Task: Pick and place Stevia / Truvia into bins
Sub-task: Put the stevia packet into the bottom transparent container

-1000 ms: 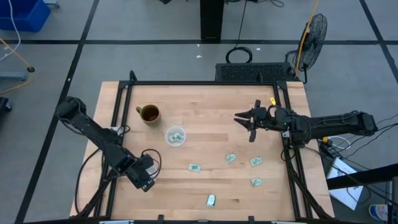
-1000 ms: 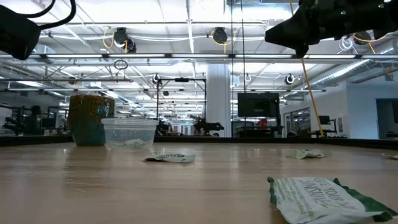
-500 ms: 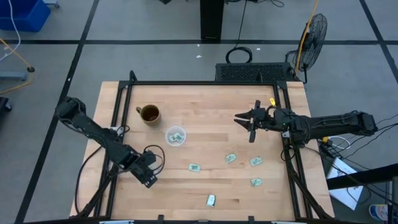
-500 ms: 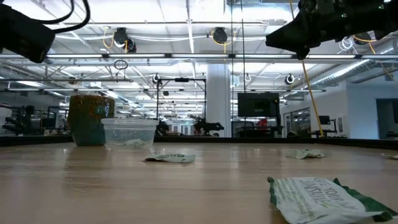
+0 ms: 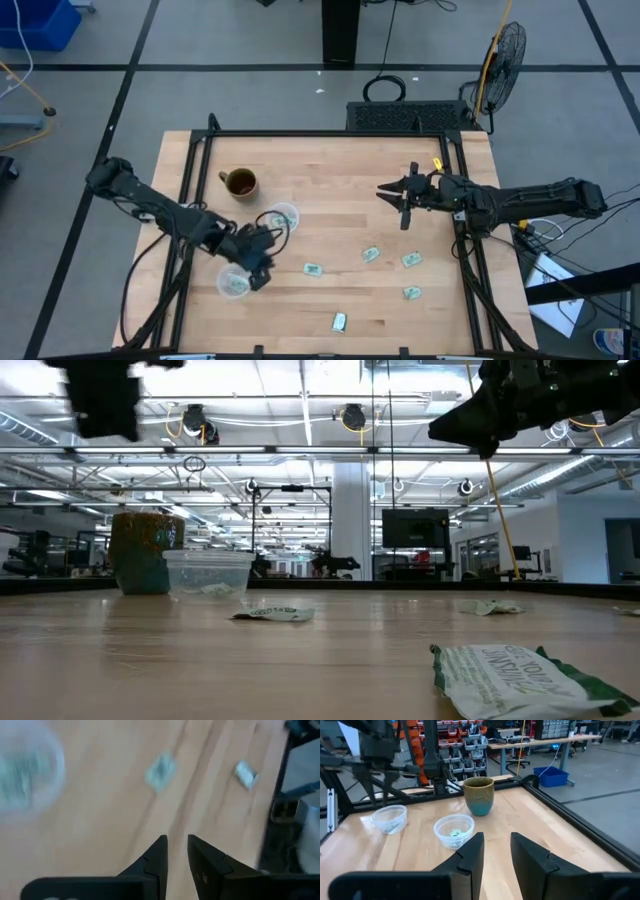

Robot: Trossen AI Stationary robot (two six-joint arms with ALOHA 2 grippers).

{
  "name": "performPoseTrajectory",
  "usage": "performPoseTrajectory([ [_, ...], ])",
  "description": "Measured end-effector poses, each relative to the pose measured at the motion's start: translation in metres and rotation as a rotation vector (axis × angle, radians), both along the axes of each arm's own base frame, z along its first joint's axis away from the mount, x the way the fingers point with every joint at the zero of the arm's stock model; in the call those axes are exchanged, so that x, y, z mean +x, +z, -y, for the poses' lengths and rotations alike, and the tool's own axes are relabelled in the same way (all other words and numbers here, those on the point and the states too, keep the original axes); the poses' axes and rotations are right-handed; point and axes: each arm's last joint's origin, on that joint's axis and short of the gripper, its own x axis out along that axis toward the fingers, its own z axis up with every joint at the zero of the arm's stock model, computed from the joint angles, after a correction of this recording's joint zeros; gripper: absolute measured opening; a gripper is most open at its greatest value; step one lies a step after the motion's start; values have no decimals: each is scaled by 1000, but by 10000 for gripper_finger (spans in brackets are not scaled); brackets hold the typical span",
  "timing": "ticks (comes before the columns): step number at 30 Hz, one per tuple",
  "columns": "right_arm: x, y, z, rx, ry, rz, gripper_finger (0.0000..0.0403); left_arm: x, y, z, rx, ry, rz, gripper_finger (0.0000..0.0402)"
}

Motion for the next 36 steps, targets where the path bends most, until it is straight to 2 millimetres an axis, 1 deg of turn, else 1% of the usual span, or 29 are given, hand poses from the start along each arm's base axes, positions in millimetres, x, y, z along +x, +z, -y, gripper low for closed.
performPoseTrajectory([
  [3, 0, -2, 0, 33, -5, -10, 89, 12, -3, -9, 125, -55, 91, 78],
  [5, -1, -4, 0, 56, -9, -28, 89, 22, -8, -14, 174, -95, 129, 78],
  [7, -1, -6, 0, 66, -11, -48, 89, 31, -19, -18, 202, -135, 119, 79],
  [11, -1, -6, 0, 60, -9, -52, 89, 52, -47, -23, 262, -228, 74, 79],
  [15, -1, -8, -2, 35, 8, -81, 89, 71, -73, -28, 256, -281, 61, 79],
  [19, -2, -11, -4, 33, 16, -108, 89, 85, -90, -31, 200, -317, 75, 79],
  [23, -1, -11, -4, 33, 15, -108, 89, 90, -106, -29, 184, -361, 61, 81],
  [27, 0, -12, -4, 32, 15, -109, 89, 91, -115, -27, 174, -376, 37, 107],
  [32, 0, -11, -4, 31, 14, -102, 89, 91, -114, -21, 201, -425, 63, 154],
  [34, 0, -11, -4, 31, 14, -101, 89, 91, -114, -20, 205, -432, 61, 163],
  [36, 0, -11, -4, 28, 15, -103, 89, 90, -115, -19, 190, -445, 53, 164],
])
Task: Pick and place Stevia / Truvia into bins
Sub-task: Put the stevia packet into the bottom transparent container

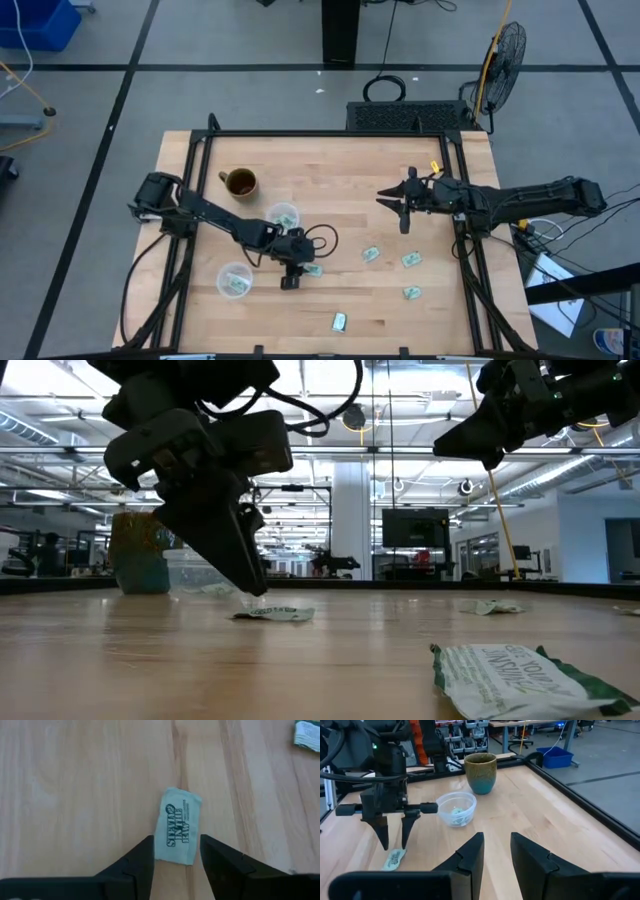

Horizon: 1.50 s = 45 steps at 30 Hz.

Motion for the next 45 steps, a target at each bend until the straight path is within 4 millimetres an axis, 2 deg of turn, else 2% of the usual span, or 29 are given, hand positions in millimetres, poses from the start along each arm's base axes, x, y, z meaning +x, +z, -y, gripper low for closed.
performPoseTrajectory([
  [6, 0, 0, 0, -24, 6, -4, 89, 1, -13, -2, 21, 12, -45, 138],
  [10, 0, 1, 0, -25, 4, 7, 89, 2, -14, -6, 44, 30, -51, 114],
  [16, 1, 4, 0, -71, 15, 25, 89, 2, -13, -9, 51, 42, -52, 52],
  [20, 1, 5, 0, -72, 14, 38, 89, 2, -7, -8, 28, 31, -84, 11],
  [24, 1, 6, 0, -73, 14, 46, 89, -1, 17, -2, -12, 9, -117, 20],
  [29, 1, 5, 0, -72, 14, 38, 89, -27, 73, 14, -1, 2, -237, 9],
  [32, 1, 5, 0, -72, 15, 36, 89, -52, 107, 23, -24, 130, -347, 12],
  [34, 1, 4, 0, -72, 15, 31, 89, -74, 121, 28, -51, 246, -432, 18],
  [37, 1, 2, 0, -71, 16, 11, 89, -100, 126, 35, -54, 396, -545, 16],
  [40, 0, 1, 0, -71, 16, -6, 89, -120, 119, 43, -61, 491, -630, 7],
  [45, 0, 0, 0, -70, 17, -20, 89, -128, 94, 56, -115, 476, -642, 26],
])
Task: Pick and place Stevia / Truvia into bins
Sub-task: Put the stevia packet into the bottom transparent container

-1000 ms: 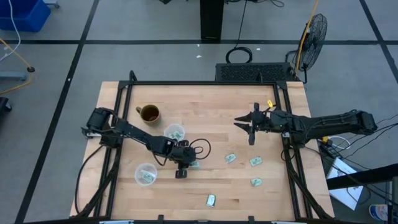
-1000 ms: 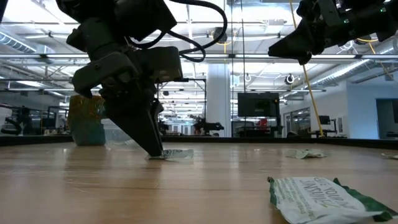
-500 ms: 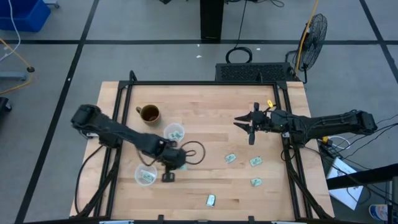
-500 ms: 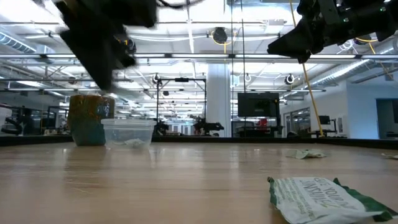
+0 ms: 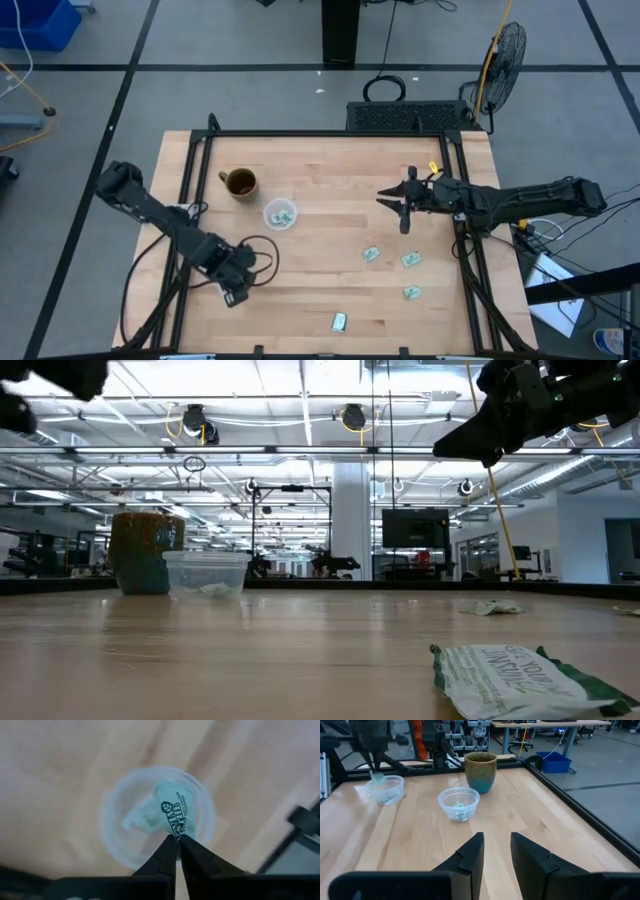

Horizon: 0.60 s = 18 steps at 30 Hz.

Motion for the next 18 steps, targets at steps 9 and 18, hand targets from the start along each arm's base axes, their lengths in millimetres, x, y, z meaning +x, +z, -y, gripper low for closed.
performPoseTrajectory([
  [9, 0, 0, 0, 0, 0, -1, 89, -14, -46, -10, -10, 39, -89, 23],
  [18, 0, 0, 0, -21, 6, -6, 89, -14, -57, -24, 27, 104, -113, 36],
])
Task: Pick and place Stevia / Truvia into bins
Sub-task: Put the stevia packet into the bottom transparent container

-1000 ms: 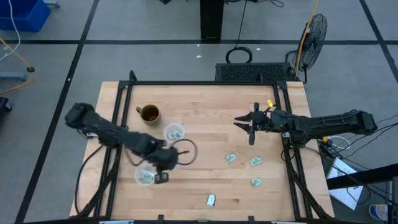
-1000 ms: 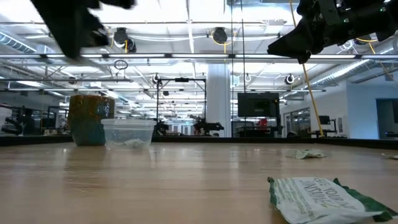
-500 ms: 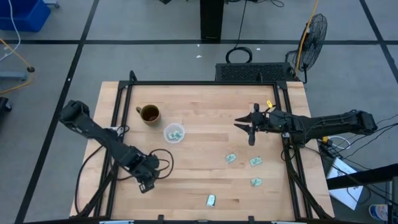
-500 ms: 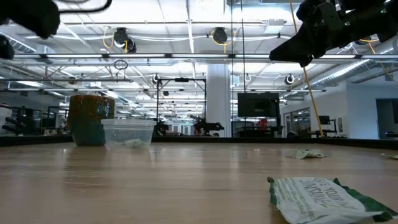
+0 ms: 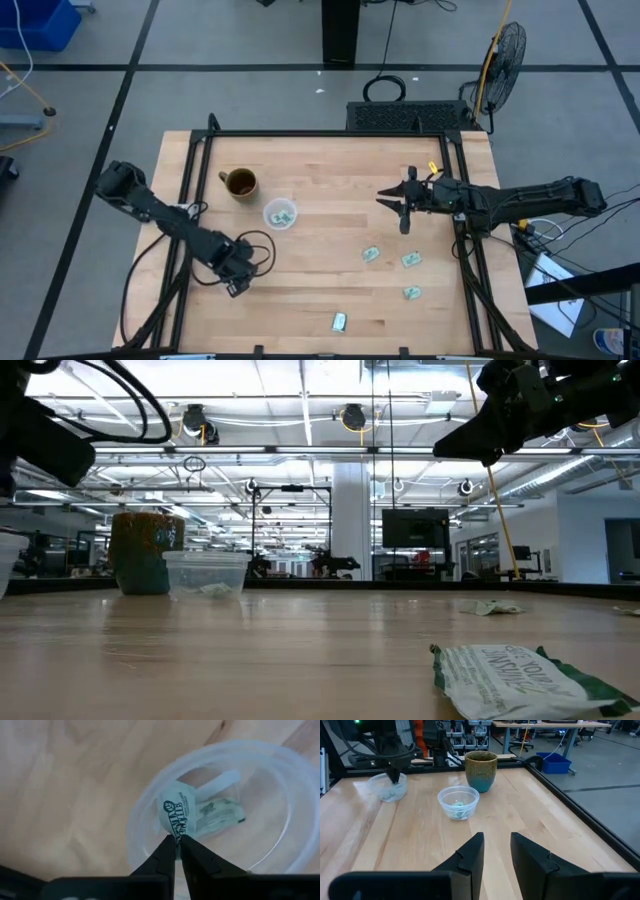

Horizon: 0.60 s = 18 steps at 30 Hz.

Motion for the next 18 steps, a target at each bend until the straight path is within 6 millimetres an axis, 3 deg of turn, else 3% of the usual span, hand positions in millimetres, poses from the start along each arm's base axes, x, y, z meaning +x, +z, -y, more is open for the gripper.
performPoseTrajectory([
  [10, 0, -2, -1, 6, 18, -22, 89, 5, 0, -6, -19, -10, 11, 119],
  [18, -2, -26, -3, 135, 63, -238, 89, 7, 15, -19, -199, 67, -15, 108],
])
